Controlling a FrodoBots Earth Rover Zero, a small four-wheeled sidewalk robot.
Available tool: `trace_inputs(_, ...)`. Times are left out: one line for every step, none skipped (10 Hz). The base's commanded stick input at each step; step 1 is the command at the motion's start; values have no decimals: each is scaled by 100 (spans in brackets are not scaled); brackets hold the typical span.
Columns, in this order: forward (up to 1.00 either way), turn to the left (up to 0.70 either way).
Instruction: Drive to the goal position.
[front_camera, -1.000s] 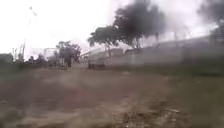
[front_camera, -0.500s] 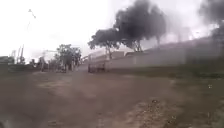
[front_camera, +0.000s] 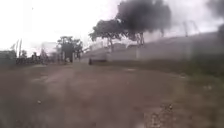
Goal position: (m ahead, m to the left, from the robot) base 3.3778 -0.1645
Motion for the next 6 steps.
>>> trace_inputs(100, 0)
trace_inputs(100, 0)
trace_inputs(100, 0)
trace_inputs(100, 0)
trace_inputs(100, 0)
trace_inputs(100, 0)
